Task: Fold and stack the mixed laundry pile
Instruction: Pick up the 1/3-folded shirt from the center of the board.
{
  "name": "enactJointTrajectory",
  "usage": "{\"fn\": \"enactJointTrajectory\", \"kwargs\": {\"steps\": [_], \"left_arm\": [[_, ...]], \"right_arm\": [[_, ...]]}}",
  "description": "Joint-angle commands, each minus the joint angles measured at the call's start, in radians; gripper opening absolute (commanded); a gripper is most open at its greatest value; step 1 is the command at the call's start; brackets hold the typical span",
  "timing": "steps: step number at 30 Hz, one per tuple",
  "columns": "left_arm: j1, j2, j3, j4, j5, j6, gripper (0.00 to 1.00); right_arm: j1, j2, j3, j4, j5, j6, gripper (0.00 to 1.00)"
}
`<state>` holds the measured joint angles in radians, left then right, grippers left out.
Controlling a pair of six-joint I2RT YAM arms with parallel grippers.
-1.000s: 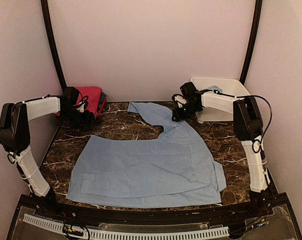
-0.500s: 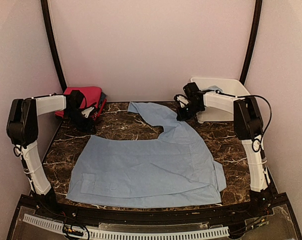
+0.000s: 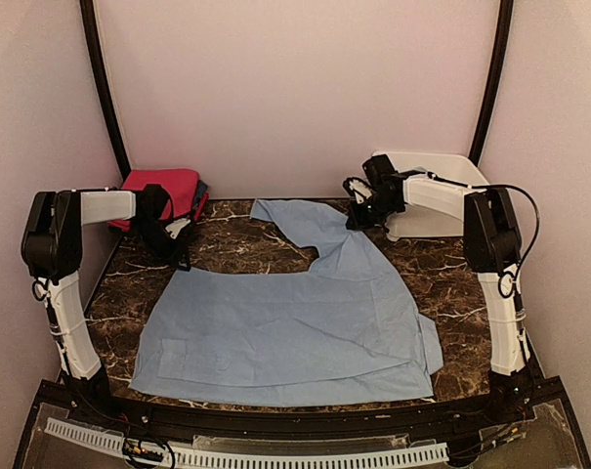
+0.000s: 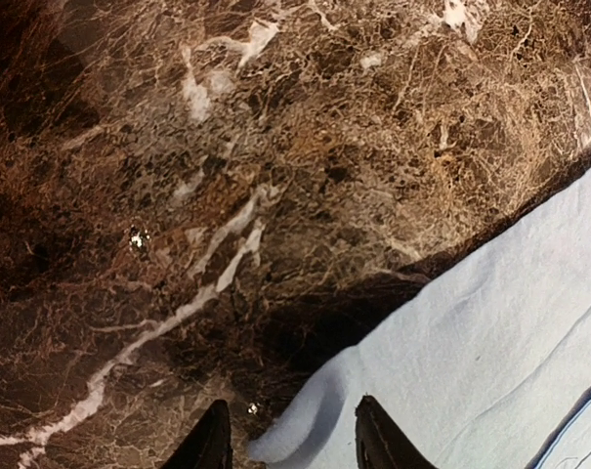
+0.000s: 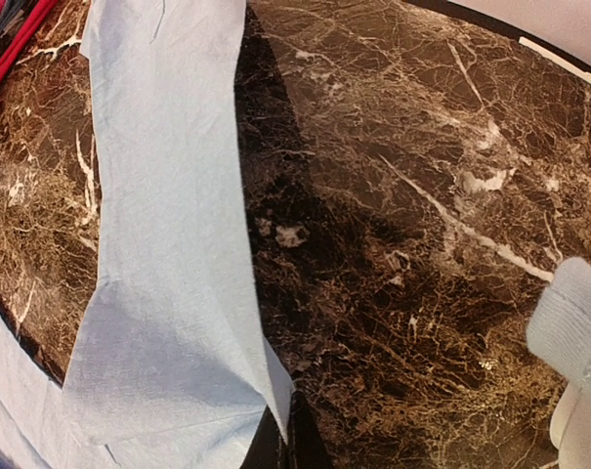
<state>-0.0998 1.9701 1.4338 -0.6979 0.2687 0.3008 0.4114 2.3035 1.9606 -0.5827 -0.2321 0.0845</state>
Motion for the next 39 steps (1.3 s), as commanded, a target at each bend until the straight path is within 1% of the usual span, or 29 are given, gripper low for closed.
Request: {"fn": "enactJointTrajectory", "kwargs": {"steps": [1,3,5,10,11,13,18,23,28,31,35,39], "left_arm": [[-0.008,0.004,0.013,-0.010,-0.015,0.041,0.42],[-0.012,0.008,0.017,-0.004,-0.016,0.048,0.41],[-0.012,0.012,0.023,-0.003,-0.012,0.053,0.35],[-0.013,0.015,0.028,-0.007,-0.019,0.069,0.13],[-0.012,0.015,0.027,-0.007,-0.019,0.070,0.05],[-0.013,0.013,0.027,0.000,-0.033,0.067,0.00],[-0.006,-0.012,0.013,0.032,-0.107,0.043,0.00],[0.008,-0.059,-0.044,0.102,-0.125,0.025,0.00],[0.005,-0.132,-0.104,0.188,-0.065,0.035,0.00],[-0.005,-0.176,-0.119,0.211,-0.038,0.050,0.00],[-0.032,-0.217,-0.139,0.212,-0.060,0.091,0.00],[-0.062,-0.273,-0.184,0.222,-0.074,0.122,0.00]], "right_arm": [[-0.009,-0.050,-0.013,0.027,-0.013,0.010,0.00],[-0.012,-0.052,-0.017,0.033,-0.018,0.015,0.00],[-0.015,-0.053,-0.019,0.034,-0.023,0.018,0.00],[-0.024,-0.074,-0.035,0.039,-0.028,0.023,0.00],[-0.028,-0.083,-0.044,0.043,-0.030,0.027,0.00],[-0.039,-0.107,-0.067,0.059,-0.030,0.032,0.00],[-0.091,-0.194,-0.166,0.128,-0.058,0.065,0.00],[-0.139,-0.233,-0.221,0.174,-0.124,0.104,0.00],[-0.140,-0.216,-0.188,0.181,-0.206,0.130,0.00],[-0.130,-0.218,-0.175,0.185,-0.245,0.142,0.00],[-0.113,-0.267,-0.195,0.183,-0.253,0.139,0.00],[-0.101,-0.337,-0.253,0.182,-0.252,0.139,0.00]]}}
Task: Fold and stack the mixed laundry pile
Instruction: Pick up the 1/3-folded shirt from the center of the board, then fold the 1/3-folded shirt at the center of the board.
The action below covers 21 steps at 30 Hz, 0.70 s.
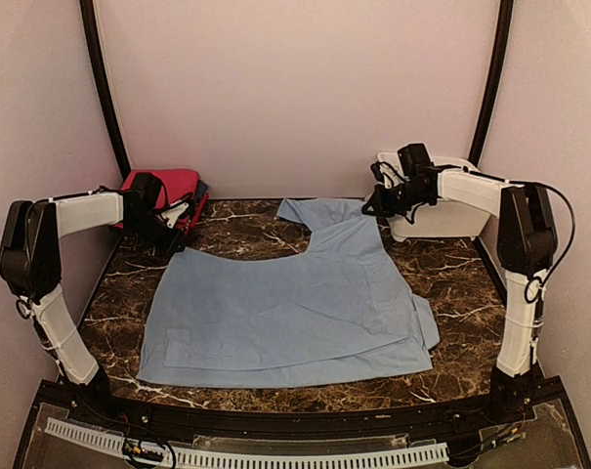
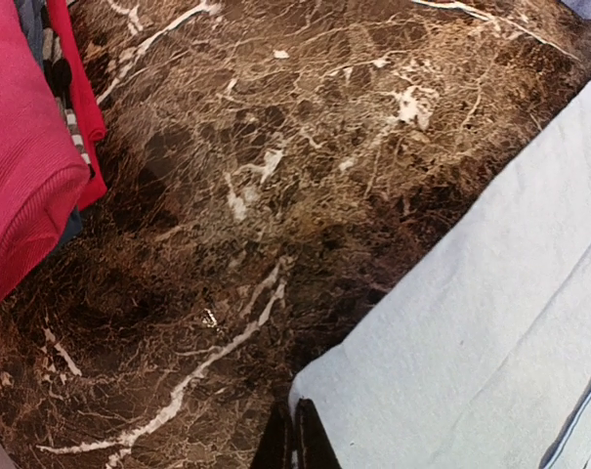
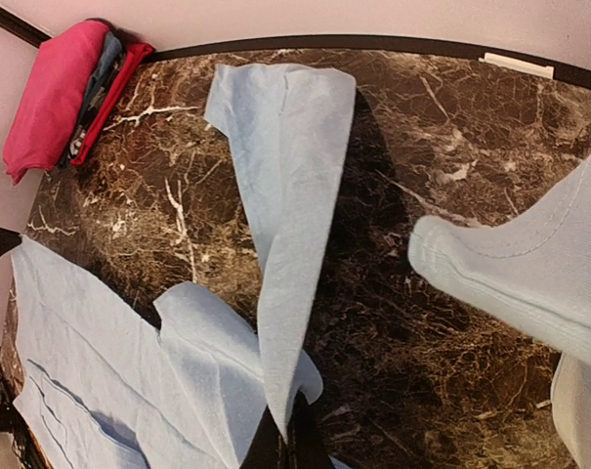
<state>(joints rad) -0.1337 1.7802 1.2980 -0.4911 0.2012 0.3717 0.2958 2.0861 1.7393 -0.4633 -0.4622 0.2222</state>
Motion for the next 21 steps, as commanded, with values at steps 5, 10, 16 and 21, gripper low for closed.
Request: {"fn": "enactJointTrajectory", "kwargs": {"steps": [5,10,16,21], "left_arm": [[-0.071,-0.155,-0.149,0.038,-0.035,0.101,0.00],[-0.084,-0.256,-0.249,0.061,-0.045,0.134,0.00],[-0.102,-0.382,-0.294,0.007,-0.065,0.126,0.00],[-0.129,-0.510,-0.365,-0.038,-0.073,0.127,0.03]], "right_arm": [[0.035,-0.218,-0.150,0.062,-0.014,0.007,0.00],[0.054,-0.335,-0.309,0.098,-0.001,0.019,0.00],[0.071,-0.436,-0.435,0.095,0.010,0.020,0.00],[0.089,-0.516,-0.511,0.091,0.017,0.025,0.00]]}}
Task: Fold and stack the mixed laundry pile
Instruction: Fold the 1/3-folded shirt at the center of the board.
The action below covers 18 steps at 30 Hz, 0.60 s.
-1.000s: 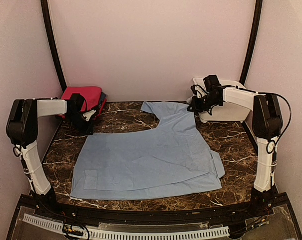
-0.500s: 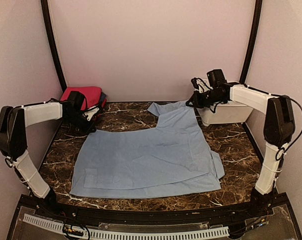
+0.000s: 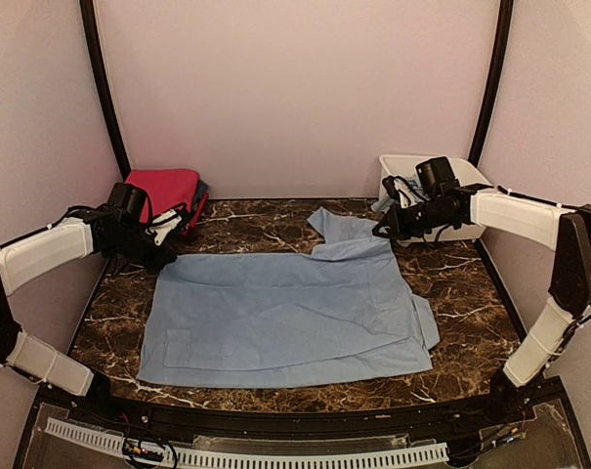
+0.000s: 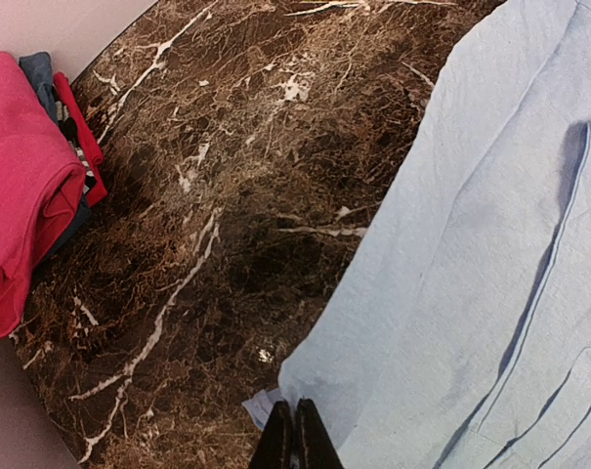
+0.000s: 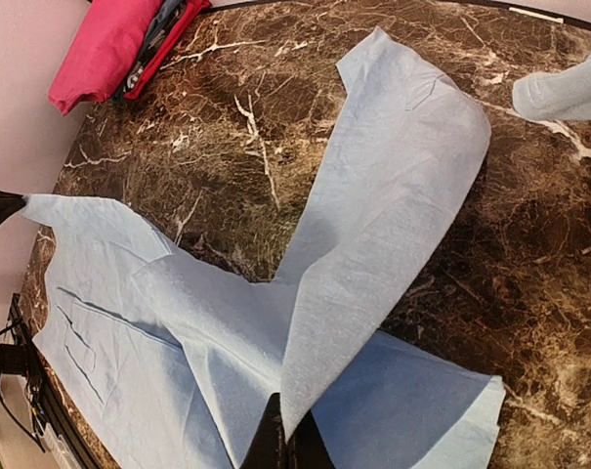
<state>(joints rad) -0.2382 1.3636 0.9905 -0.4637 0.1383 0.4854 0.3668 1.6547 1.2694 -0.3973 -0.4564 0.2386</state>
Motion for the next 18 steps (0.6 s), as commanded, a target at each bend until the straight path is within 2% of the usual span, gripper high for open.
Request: {"fn": "enactJointTrajectory", "kwargs": {"steps": [1,7,15,16,18], "left_arm": [[-0.045,-0.106,-0.076,-0.081,-0.020,0.021,0.03],[-0.112,-0.163,-0.120,-0.150,-0.121,0.044,0.02],[-0.136,-0.184,-0.135,-0.241,-0.234,0.080,0.02],[-0.136,-0.182,-0.139,-0.251,-0.243,0.081,0.03],[-0.138,-0.175,-0.144,-0.260,-0.271,0.083,0.11]], "right_arm": [[0.020,-0.102,-0.053,0.021,0.015,0.010,0.00],[0.032,-0.197,-0.148,0.003,0.023,0.025,0.00],[0.048,-0.304,-0.298,-0.019,0.031,0.047,0.00],[0.050,-0.313,-0.313,-0.021,0.031,0.049,0.00],[0.060,-0.320,-0.342,-0.022,0.031,0.051,0.00]]}}
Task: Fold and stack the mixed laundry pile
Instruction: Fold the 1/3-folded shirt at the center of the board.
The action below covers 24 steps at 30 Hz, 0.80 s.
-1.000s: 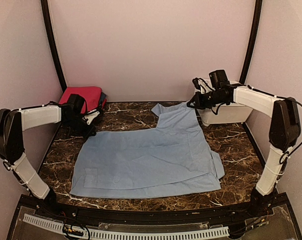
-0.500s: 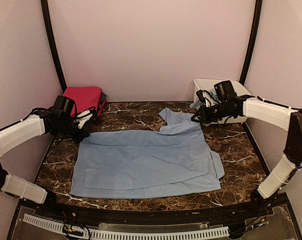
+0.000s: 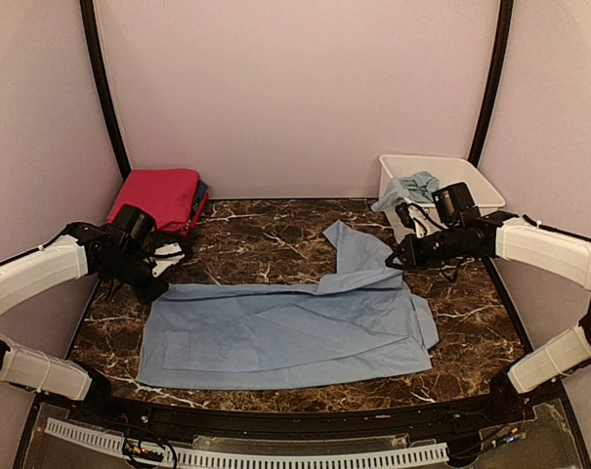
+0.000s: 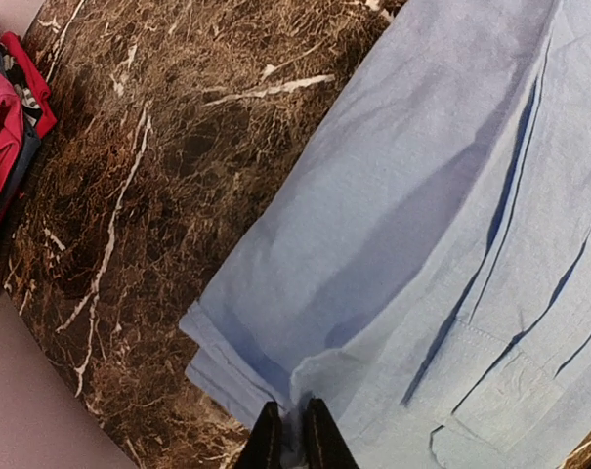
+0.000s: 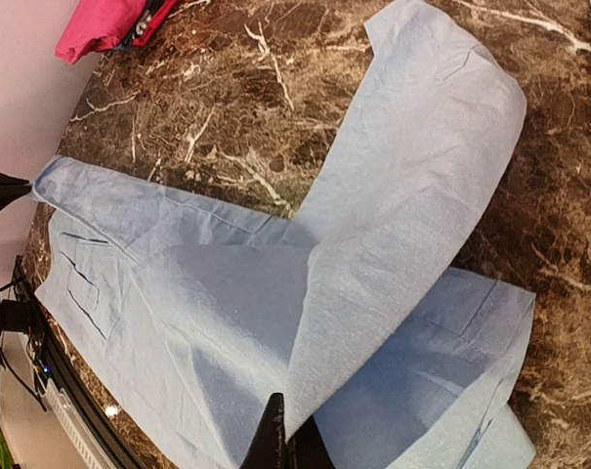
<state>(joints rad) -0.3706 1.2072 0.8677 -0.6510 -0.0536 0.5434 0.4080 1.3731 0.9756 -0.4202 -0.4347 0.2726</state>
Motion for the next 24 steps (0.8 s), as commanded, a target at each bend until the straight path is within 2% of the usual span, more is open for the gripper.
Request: {"fn": "enactJointTrajectory", "kwargs": {"steps": [1,5,7,15,18,24], "left_arm": [[-0.007,-0.018,-0.020,-0.076,-0.093,0.023,0.17],[-0.008,-0.050,0.020,-0.085,-0.098,-0.005,0.35],[-0.008,-0.069,0.061,-0.104,-0.079,-0.020,0.40],[-0.008,-0.109,0.064,0.009,0.045,-0.101,0.44],[-0.008,-0.057,0.051,0.030,0.103,-0.102,0.44],[-0.010,0.072,0.064,0.065,0.083,-0.151,0.40]], "right_arm": [[0.023,-0.039,-0.058,0.000,0.011,0.018,0.00],[0.042,-0.025,-0.086,0.009,0.012,0.022,0.00],[0.054,-0.012,-0.090,0.015,0.015,0.023,0.00],[0.123,0.019,-0.125,0.001,0.063,0.025,0.00],[0.144,0.020,-0.136,-0.019,0.093,0.018,0.00],[0.155,0.024,-0.149,-0.029,0.114,0.033,0.00]]}}
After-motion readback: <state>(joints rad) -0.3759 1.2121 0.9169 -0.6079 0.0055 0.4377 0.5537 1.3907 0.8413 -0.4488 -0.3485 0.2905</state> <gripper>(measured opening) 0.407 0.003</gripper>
